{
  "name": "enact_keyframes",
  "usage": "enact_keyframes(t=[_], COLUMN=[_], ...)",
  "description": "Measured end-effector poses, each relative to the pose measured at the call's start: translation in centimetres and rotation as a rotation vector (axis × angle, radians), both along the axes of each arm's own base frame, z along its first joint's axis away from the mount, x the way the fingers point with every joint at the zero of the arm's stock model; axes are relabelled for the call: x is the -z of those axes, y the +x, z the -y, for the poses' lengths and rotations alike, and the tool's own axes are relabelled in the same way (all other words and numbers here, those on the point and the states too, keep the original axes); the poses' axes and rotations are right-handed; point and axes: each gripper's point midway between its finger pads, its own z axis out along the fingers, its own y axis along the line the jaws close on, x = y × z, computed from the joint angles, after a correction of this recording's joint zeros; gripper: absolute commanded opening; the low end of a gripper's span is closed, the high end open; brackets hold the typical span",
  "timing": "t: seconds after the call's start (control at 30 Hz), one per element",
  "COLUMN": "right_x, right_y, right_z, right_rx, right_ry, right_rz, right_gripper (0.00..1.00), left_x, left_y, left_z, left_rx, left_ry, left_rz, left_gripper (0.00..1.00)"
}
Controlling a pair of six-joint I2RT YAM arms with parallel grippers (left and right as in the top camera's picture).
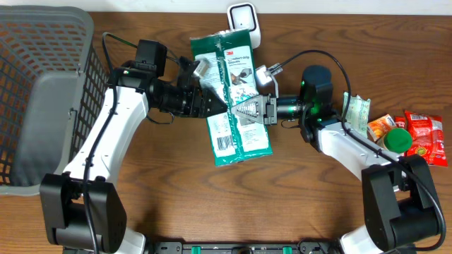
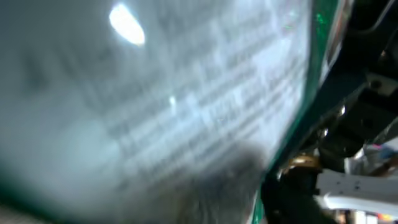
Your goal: Scan the item barcode
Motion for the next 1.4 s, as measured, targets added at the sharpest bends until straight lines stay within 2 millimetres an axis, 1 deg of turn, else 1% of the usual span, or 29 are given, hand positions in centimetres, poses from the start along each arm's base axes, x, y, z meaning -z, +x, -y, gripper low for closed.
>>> enact_keyframes(t=[0.07,0.17,0.23,0.27,0.33,0.4,0.43,0.47,0.57,0.7,0.9,0.97,1.13,1.3,1.4], right_x=[0.0,-0.1,0.0,-0.1,0.0,0.0,-0.1,-0.1,-0.2,-0.3,-0.8,-0.9,-1.1,-1.1,-1.1], right_y=[-0.1,-0.2,-0.2,-0.2,-0.3,-0.3,-0.4,-0.4,-0.4,-0.4,-0.7,-0.9,-1.1,-1.3,-1.5], right_z=[0.0,0.0,0.0,0.0,0.0,0.0,0.0,0.0,0.1,0.4,2.2,2.9,3.5,3.5,3.2], right_rx=[-0.007,-0.009,-0.009,-0.010,-0.012,-0.016,-0.018,-0.020,-0.024,-0.030,-0.078,-0.097,-0.114,-0.127,-0.135], right_ry=[0.001,0.001,0.001,0.001,0.001,0.001,0.002,0.003,0.006,0.012,0.040,0.050,0.060,0.064,0.064], right_rz=[-0.020,-0.038,-0.047,-0.048,-0.057,-0.058,-0.053,-0.049,-0.036,-0.025,0.003,0.008,0.017,0.020,0.024], right_gripper=[0.02,0.04,0.08,0.13,0.26,0.36,0.45,0.51,0.59,0.62,0.64,0.64,0.59,0.56,0.50], left_x=[-0.2,-0.3,-0.4,-0.4,-0.5,-0.6,-0.7,-0.8,-1.0,-1.1,-1.0,-1.0,-1.0,-1.0,-1.0], left_y=[-0.1,-0.1,-0.2,-0.2,-0.2,-0.2,-0.3,-0.3,-0.6,-1.3,-2.0,-2.4,-3.3,-3.7,-3.8], left_z=[0.1,0.2,0.3,0.3,0.3,0.4,0.4,0.5,0.6,0.7,0.6,0.6,0.5,0.5,0.5], left_rx=[0.011,0.013,0.014,0.014,0.017,0.019,0.021,0.023,0.029,0.032,0.032,0.033,0.044,0.056,0.062], left_ry=[-0.013,-0.023,-0.027,-0.029,-0.034,-0.042,-0.047,-0.052,-0.072,-0.084,-0.083,-0.083,-0.082,-0.082,-0.082], left_rz=[0.007,0.005,0.005,0.002,0.004,0.002,0.001,0.001,-0.012,-0.053,-0.102,-0.122,-0.157,-0.166,-0.163], left_gripper=[0.34,0.27,0.21,0.15,0.08,0.07,0.07,0.07,0.07,0.07,0.07,0.07,0.08,0.08,0.07])
